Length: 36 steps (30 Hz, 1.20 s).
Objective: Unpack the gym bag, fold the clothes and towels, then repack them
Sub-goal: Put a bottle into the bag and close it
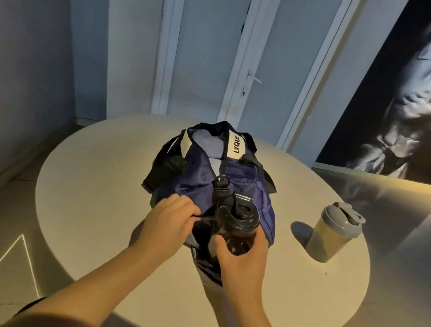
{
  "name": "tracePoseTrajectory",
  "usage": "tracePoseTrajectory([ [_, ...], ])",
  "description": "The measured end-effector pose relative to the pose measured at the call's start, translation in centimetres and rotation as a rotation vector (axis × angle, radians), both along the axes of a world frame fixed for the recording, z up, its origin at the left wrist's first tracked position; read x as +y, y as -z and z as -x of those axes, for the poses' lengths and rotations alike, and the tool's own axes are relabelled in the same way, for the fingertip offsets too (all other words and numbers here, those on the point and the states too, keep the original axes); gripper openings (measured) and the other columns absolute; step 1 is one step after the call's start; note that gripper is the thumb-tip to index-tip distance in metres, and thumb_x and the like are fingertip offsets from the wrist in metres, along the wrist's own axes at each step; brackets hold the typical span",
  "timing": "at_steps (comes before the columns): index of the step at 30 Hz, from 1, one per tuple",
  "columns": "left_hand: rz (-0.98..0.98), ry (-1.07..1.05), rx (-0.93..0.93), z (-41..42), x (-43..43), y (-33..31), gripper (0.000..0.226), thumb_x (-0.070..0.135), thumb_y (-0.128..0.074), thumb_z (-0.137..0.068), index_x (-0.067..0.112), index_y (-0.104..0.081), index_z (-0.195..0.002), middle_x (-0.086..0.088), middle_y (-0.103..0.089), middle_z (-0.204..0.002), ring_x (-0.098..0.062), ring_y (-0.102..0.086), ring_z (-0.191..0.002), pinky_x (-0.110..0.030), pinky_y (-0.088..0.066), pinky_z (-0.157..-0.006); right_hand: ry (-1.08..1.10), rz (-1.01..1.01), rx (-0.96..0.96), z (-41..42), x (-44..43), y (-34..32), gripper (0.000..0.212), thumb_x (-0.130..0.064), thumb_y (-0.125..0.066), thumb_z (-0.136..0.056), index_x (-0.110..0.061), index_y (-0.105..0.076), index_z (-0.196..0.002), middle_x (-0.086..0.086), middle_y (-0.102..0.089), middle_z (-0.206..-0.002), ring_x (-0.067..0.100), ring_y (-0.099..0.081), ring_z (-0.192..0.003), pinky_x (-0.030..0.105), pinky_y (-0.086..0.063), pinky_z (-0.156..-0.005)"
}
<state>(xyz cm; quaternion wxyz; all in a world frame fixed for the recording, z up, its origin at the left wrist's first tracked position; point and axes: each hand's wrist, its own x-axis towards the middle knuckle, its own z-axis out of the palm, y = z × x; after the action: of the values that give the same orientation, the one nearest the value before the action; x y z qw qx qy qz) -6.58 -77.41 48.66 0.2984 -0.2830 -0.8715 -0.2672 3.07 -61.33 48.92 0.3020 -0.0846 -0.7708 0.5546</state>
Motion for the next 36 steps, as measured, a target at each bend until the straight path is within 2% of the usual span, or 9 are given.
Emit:
tracePoseTrajectory([
  [3, 0.140, 0.086, 0.157, 1.1, 1.9, -1.1, 0.014, 0.010, -0.077, -0.084, 0.015, -0.074, -0.097, 0.000, -0.069, -0.097, -0.020, -0.062, -0.088, -0.035, -0.053, -0.071, 0.034, -0.019, -0.011, 0.3, 0.2, 0.4, 0.059, -0.031, -0.083, -0.073, -0.042, -0.055, -0.124, -0.018, -0.060, -0.118, 0.010, -0.059, -0.114, 0.039, -0.054, -0.097],
  [9, 0.463, 0.093, 0.141, 3.7, 4.5, -2.8, 0.031, 0.029, -0.074, -0.085, 0.024, -0.065, -0.114, 0.002, -0.058, -0.110, -0.018, -0.052, -0.098, -0.034, -0.049, -0.080, 0.100, 0.066, -0.033, -0.5, 0.4, 0.8, 0.059, -0.032, -0.084, -0.075, -0.050, -0.051, -0.120, -0.020, -0.057, -0.120, -0.005, -0.056, -0.111, 0.020, -0.050, -0.094],
  [12, 0.551, 0.068, 0.183, 4.4, 4.8, -3.5, 0.025, 0.035, -0.067, -0.092, 0.024, -0.065, -0.115, 0.001, -0.058, -0.111, -0.019, -0.053, -0.101, -0.035, -0.049, -0.081, 0.091, 0.085, -0.060, -0.5, 0.6, 0.5, 0.059, -0.033, -0.083, -0.074, -0.049, -0.051, -0.121, -0.019, -0.058, -0.121, -0.005, -0.057, -0.110, 0.014, -0.048, -0.088],
  [15, 0.505, 0.095, 0.153, 4.5, 5.0, -4.5, 0.021, 0.038, -0.064, -0.096, 0.024, -0.069, -0.112, 0.003, -0.061, -0.110, -0.017, -0.055, -0.102, -0.033, -0.049, -0.083, 0.078, 0.090, -0.083, -0.5, 0.8, 0.2, 0.061, -0.034, -0.083, -0.076, -0.046, -0.050, -0.125, -0.023, -0.059, -0.119, -0.009, -0.056, -0.109, 0.011, -0.048, -0.087],
  [18, 0.334, 0.154, -0.015, 4.1, 4.7, -5.5, 0.009, 0.033, -0.064, -0.097, 0.025, -0.065, -0.099, 0.007, -0.060, -0.102, -0.015, -0.057, -0.097, -0.028, -0.046, -0.077, 0.051, 0.095, -0.124, -0.7, 0.9, -0.2, 0.062, -0.033, -0.083, -0.076, -0.045, -0.047, -0.125, -0.029, -0.060, -0.113, -0.016, -0.056, -0.104, 0.007, -0.046, -0.079],
  [23, 0.032, 0.168, -0.199, 3.6, 5.3, -8.6, 0.014, 0.037, -0.067, -0.095, 0.027, -0.059, -0.087, 0.013, -0.058, -0.090, -0.011, -0.057, -0.082, -0.032, -0.049, -0.072, 0.038, 0.001, -0.171, -0.6, 1.5, -1.5, 0.071, -0.040, -0.083, -0.069, -0.042, -0.046, -0.130, -0.026, -0.061, -0.116, -0.005, -0.060, -0.107, 0.018, -0.051, -0.093],
  [28, -0.009, 0.243, -0.093, 3.0, 6.9, -13.0, 0.015, 0.037, -0.069, -0.094, 0.031, -0.059, -0.084, 0.013, -0.058, -0.091, -0.009, -0.054, -0.086, -0.029, -0.042, -0.074, 0.092, -0.152, -0.181, 0.0, 2.1, -3.9, 0.077, -0.047, -0.081, -0.070, -0.041, -0.043, -0.137, -0.023, -0.060, -0.121, 0.000, -0.059, -0.110, 0.023, -0.052, -0.096],
  [31, -0.018, 0.265, 0.000, 2.7, 7.2, -14.0, 0.015, 0.034, -0.069, -0.094, 0.028, -0.060, -0.084, 0.011, -0.057, -0.089, -0.010, -0.053, -0.086, -0.028, -0.042, -0.074, 0.177, -0.252, -0.196, 1.3, 2.5, -5.2, 0.074, -0.050, -0.081, -0.069, -0.042, -0.045, -0.133, -0.022, -0.062, -0.119, 0.003, -0.059, -0.109, 0.032, -0.055, -0.094],
  [36, -0.019, 0.304, 0.106, 2.3, 7.5, -13.7, 0.013, 0.032, -0.069, -0.094, 0.023, -0.063, -0.086, 0.009, -0.060, -0.089, -0.011, -0.054, -0.085, -0.030, -0.047, -0.075, 0.256, -0.381, -0.302, 3.0, 3.4, -4.7, 0.067, -0.063, -0.074, -0.067, -0.043, -0.049, -0.126, -0.022, -0.064, -0.113, 0.007, -0.062, -0.104, 0.036, -0.056, -0.088],
])
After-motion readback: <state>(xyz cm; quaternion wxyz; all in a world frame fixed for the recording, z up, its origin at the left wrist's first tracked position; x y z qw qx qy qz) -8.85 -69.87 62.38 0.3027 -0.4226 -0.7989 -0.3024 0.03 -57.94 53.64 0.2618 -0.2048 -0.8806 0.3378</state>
